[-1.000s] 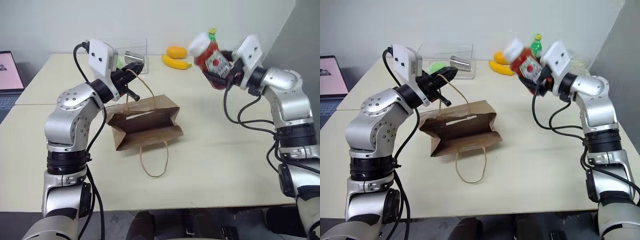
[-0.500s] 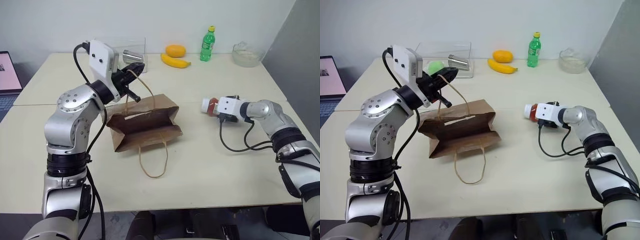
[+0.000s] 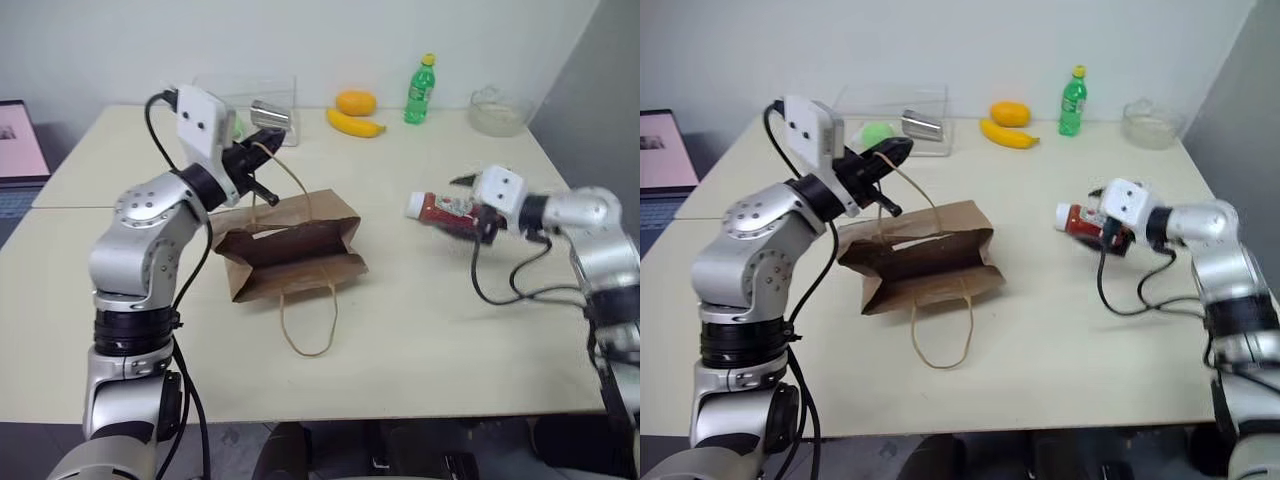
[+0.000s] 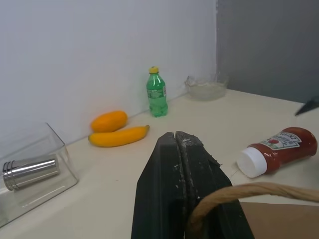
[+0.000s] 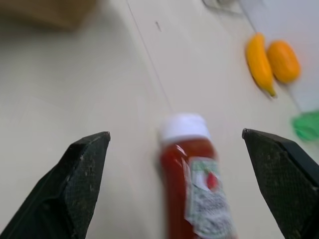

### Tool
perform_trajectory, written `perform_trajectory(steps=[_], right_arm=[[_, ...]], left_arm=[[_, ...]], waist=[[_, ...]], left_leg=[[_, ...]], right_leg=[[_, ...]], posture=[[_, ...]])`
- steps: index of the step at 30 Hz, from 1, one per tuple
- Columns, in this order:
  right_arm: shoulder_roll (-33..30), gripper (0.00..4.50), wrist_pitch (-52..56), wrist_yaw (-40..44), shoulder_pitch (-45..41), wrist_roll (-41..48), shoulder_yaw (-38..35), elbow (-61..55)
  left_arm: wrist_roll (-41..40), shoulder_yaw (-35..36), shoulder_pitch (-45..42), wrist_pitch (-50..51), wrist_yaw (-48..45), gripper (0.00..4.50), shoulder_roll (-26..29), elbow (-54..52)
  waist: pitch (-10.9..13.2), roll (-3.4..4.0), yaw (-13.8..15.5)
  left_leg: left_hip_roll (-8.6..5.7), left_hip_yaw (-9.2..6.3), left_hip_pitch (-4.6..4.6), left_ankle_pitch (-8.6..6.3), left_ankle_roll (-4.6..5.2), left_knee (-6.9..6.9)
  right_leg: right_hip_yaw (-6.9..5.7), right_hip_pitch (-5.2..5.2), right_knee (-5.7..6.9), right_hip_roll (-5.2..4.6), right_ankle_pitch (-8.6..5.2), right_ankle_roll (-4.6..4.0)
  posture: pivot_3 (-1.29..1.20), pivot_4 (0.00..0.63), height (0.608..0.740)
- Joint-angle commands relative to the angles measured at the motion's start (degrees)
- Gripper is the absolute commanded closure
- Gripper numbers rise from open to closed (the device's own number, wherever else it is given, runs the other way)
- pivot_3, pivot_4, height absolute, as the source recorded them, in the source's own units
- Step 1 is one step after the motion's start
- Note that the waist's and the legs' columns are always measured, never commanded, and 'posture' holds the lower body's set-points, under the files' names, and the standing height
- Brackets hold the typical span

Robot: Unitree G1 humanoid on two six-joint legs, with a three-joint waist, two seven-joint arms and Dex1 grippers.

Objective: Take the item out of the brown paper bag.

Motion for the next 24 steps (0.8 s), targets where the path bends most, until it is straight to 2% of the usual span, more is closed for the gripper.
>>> perform_trajectory(steps=[1,5,10,13,20,24], right_arm=[[3.21,0.04,14.12,-4.99,7.37,11.81,-4.30,-21.27],[8.86,0.04,23.02,-13.19,13.46,16.75,-4.31,-33.53],[15.19,0.04,25.73,-19.68,13.72,16.93,-0.26,-37.75],[13.26,0.00,24.07,-17.31,12.40,13.91,3.08,-36.76],[13.25,0.00,20.77,-16.79,11.96,10.85,6.14,-33.71],[14.16,0.00,20.07,-16.58,11.04,10.19,7.01,-32.79]], left_arm=[[2.24,0.97,-1.65,-2.75,1.15,4.50,0.98,1.16],[4.67,1.13,-3.48,-4.27,2.80,4.50,1.23,4.92],[7.10,1.47,-6.47,-3.79,5.10,4.50,1.65,11.18],[7.31,1.63,-7.04,-4.44,4.53,3.93,2.15,12.99],[9.26,1.98,-8.76,-6.46,4.48,1.85,4.74,17.08],[9.02,2.07,-7.16,-4.86,3.79,0.69,6.29,15.67]], waist=[[0.01,0.01,-0.03],[0.03,0.04,-0.09],[0.00,0.01,-0.16],[0.01,0.01,-0.24],[0.01,0.01,-0.17],[0.01,0.01,-0.18]], left_leg=[[0.01,-0.03,0.02,0.00,0.00,0.00],[-0.01,-0.04,0.18,-0.03,0.05,0.04],[-0.28,0.02,0.41,-0.03,0.06,0.03],[-0.31,0.05,0.40,-0.02,0.06,0.01],[-0.30,0.01,0.26,-0.02,0.06,0.01],[-0.29,0.03,0.27,-0.03,0.07,0.01]], right_leg=[[-0.01,0.01,0.03,0.00,0.00,0.00],[0.03,0.07,0.07,0.07,-0.12,0.23],[0.12,0.24,0.09,0.19,-0.04,0.34],[0.16,0.18,0.09,0.20,-0.04,0.35],[0.11,0.11,0.02,0.19,-0.04,0.34],[0.13,0.11,0.02,0.18,-0.04,0.35]], posture=[[0.00,0.150,0.740],[0.00,0.150,0.740],[0.00,0.150,0.740],[0.00,0.150,0.740],[0.00,0.150,0.740],[0.00,0.150,0.740]])
